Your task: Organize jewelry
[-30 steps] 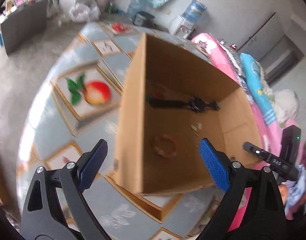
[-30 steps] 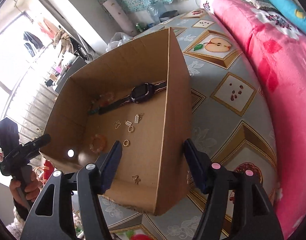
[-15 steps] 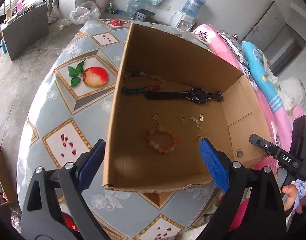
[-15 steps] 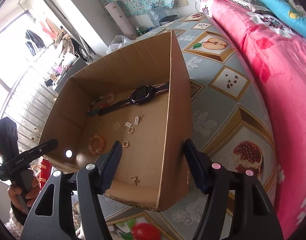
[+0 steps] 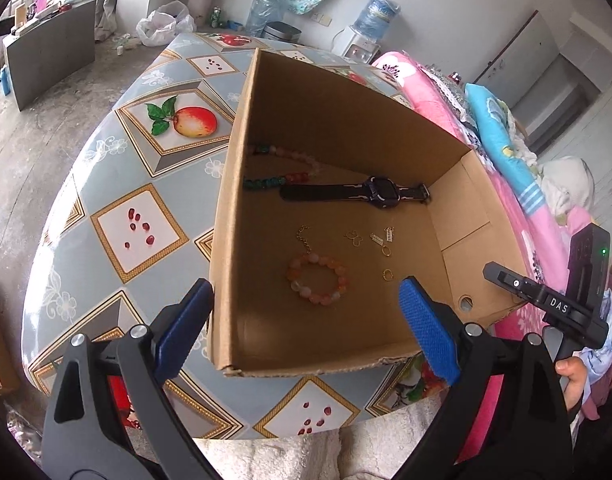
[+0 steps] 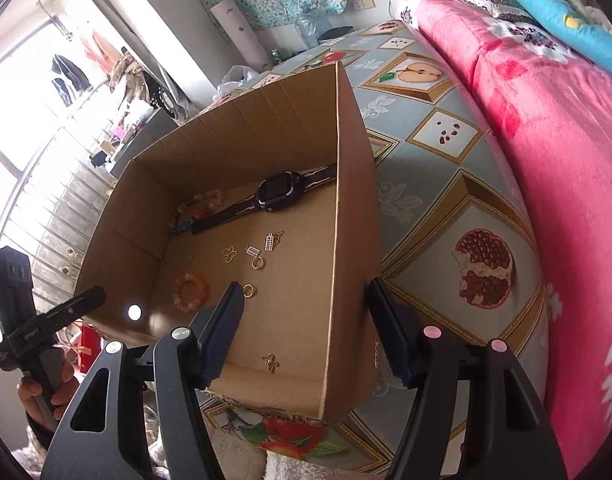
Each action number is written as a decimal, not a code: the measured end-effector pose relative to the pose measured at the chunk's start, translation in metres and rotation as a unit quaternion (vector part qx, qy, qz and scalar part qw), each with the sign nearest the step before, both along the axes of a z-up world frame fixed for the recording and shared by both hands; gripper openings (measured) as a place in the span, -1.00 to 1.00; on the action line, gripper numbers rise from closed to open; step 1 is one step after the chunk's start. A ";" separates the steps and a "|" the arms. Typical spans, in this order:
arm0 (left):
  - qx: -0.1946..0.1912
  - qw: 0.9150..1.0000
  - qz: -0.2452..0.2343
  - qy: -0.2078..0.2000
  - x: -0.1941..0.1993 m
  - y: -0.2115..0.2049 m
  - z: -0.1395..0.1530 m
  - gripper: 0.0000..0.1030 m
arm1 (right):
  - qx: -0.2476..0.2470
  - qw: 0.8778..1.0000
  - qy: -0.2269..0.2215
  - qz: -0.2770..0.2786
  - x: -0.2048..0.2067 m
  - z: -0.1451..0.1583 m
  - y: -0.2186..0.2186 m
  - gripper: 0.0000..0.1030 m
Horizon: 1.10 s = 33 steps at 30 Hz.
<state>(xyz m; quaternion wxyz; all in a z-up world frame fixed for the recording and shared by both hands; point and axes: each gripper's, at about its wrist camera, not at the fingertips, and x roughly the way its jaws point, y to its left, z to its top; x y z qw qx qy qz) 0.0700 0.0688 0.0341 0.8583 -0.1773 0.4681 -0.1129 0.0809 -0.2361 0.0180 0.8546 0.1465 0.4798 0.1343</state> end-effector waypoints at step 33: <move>0.122 0.976 0.042 -0.173 -0.126 -0.003 0.054 0.84 | -0.084 0.984 -0.158 -0.006 -0.149 0.040 0.022 0.77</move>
